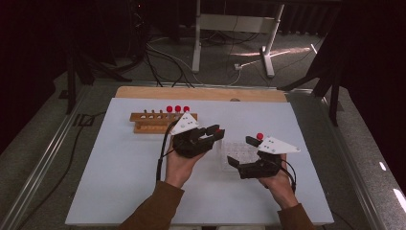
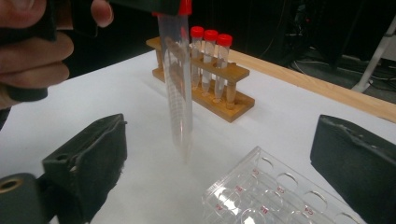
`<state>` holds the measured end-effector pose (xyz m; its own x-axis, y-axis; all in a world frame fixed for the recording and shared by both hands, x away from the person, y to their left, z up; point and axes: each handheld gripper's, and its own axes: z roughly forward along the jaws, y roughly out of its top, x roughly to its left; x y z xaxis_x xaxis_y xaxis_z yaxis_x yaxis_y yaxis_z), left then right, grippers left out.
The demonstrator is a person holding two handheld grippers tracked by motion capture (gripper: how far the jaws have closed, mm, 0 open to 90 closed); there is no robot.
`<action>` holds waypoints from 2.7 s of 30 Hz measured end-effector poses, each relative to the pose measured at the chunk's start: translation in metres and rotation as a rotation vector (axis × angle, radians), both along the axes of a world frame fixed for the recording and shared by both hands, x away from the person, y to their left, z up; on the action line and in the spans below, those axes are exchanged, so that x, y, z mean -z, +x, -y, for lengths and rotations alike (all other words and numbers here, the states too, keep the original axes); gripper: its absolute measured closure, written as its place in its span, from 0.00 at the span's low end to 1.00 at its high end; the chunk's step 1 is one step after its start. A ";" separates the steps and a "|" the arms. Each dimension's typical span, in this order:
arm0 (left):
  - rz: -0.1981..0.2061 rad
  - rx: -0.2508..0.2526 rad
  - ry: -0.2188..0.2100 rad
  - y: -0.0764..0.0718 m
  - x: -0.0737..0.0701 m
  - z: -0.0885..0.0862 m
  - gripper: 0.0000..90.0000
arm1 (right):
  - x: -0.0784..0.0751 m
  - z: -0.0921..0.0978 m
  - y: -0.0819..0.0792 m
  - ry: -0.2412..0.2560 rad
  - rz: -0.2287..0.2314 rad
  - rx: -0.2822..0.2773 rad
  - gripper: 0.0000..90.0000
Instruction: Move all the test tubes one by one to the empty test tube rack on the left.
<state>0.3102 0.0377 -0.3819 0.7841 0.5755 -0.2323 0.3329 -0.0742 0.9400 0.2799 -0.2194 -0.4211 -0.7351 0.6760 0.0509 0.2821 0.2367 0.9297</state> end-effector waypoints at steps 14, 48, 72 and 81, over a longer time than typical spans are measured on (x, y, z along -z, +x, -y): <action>0.027 -0.062 0.012 0.009 -0.006 -0.018 0.79 | 0.000 0.002 0.000 0.007 -0.007 -0.001 0.00; 0.064 -0.230 0.057 0.034 -0.019 -0.058 0.79 | -0.002 0.008 0.000 0.021 0.003 0.003 0.00; 0.063 -0.430 0.123 0.065 -0.015 -0.099 0.79 | -0.003 0.011 0.000 0.030 0.009 0.007 0.00; 0.076 -0.543 0.146 0.080 -0.007 -0.113 0.79 | -0.004 0.012 0.000 0.034 0.013 0.007 0.00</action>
<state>0.3905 0.1507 -0.3753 0.3782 0.9227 -0.0745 0.2915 -0.0424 0.9556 0.2798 -0.2312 -0.4170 -0.7312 0.6791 0.0646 0.2715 0.2028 0.9408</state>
